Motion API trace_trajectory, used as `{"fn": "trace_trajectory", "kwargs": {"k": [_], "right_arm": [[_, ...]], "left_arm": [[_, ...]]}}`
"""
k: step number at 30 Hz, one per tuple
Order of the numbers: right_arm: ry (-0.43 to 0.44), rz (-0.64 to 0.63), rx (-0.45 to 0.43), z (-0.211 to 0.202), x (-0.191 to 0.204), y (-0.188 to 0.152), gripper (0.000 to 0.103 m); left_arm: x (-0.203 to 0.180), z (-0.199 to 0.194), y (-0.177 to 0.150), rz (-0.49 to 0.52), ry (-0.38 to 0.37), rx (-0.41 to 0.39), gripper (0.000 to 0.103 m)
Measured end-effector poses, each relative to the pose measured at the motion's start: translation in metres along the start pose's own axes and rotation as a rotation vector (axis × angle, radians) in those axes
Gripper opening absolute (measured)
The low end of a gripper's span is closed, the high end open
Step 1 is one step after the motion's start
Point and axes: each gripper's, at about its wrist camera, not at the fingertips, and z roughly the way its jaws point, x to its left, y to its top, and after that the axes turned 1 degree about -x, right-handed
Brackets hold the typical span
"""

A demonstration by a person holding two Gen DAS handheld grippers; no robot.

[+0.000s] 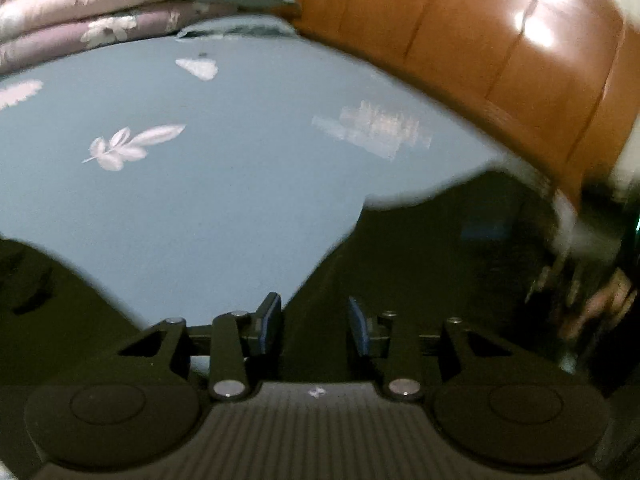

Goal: Fold clothes

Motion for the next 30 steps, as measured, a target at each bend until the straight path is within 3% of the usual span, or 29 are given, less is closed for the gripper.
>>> {"fn": "trace_trajectory", "kwargs": {"k": [3,5,12,16,23,26,30], "right_arm": [[-0.006,-0.005,0.002,0.0,0.001,0.0,0.103],[-0.004,-0.007,-0.002,-0.001,0.001,0.0,0.103],[0.014,0.004,-0.017,-0.007,-0.001,0.001,0.103],[0.022,0.015,-0.025,-0.011,-0.002,0.002,0.103],[0.009,0.005,-0.012,-0.009,-0.001,0.0,0.103],[0.007,-0.001,-0.003,-0.007,-0.001,0.0,0.103],[0.014,-0.004,0.008,-0.006,-0.001,0.0,0.103]], "left_arm": [[0.003,0.023,0.018,-0.081,-0.145,0.004,0.038],[0.001,0.043,0.027,-0.082,-0.182,0.031,0.041],[-0.006,0.084,0.031,-0.065,-0.22,0.099,0.044],[-0.027,0.075,0.027,0.032,-0.221,0.076,0.053],[-0.063,0.065,0.016,0.231,-0.221,0.097,0.057],[-0.066,0.064,0.014,0.228,-0.209,0.092,0.058],[-0.049,0.07,0.016,0.104,-0.265,0.096,0.064]]}}
